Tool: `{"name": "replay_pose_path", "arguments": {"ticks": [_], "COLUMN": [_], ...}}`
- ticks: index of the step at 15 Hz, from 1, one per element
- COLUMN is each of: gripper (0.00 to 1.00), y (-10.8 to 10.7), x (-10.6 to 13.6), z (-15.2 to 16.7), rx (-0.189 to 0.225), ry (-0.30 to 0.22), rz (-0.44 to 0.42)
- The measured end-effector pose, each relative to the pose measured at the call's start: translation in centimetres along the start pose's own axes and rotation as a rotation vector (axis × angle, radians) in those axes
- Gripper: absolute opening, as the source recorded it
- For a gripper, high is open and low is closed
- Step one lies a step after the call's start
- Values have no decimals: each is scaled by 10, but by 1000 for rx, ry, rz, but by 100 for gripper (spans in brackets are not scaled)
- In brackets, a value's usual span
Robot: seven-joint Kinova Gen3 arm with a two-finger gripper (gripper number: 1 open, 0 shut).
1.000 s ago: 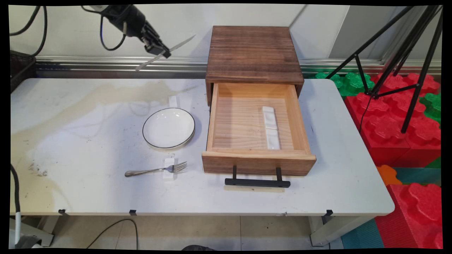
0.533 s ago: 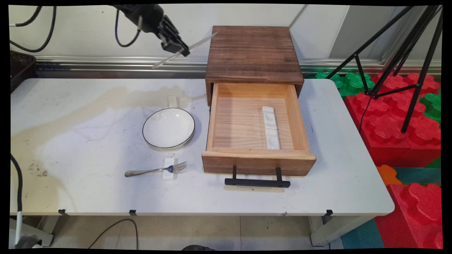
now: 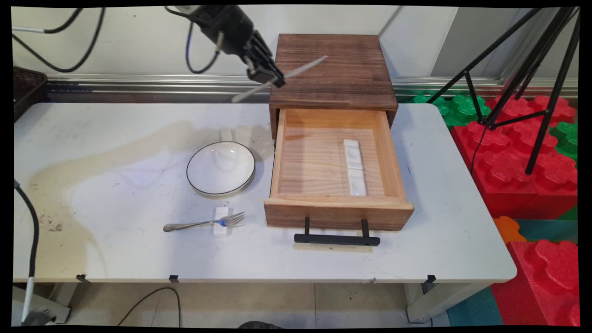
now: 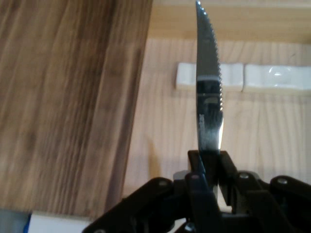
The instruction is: Place the picked object into the drawer
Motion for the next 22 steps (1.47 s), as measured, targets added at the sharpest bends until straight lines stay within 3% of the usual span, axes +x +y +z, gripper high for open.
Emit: {"name": "replay_pose_path", "arguments": {"ticks": [9,22], "gripper": [0,0], "y": [16,18], "x": [45,48], "z": [67,146], "rx": [-52,-106], "ry": [25,30], "rz": [61,102]}}
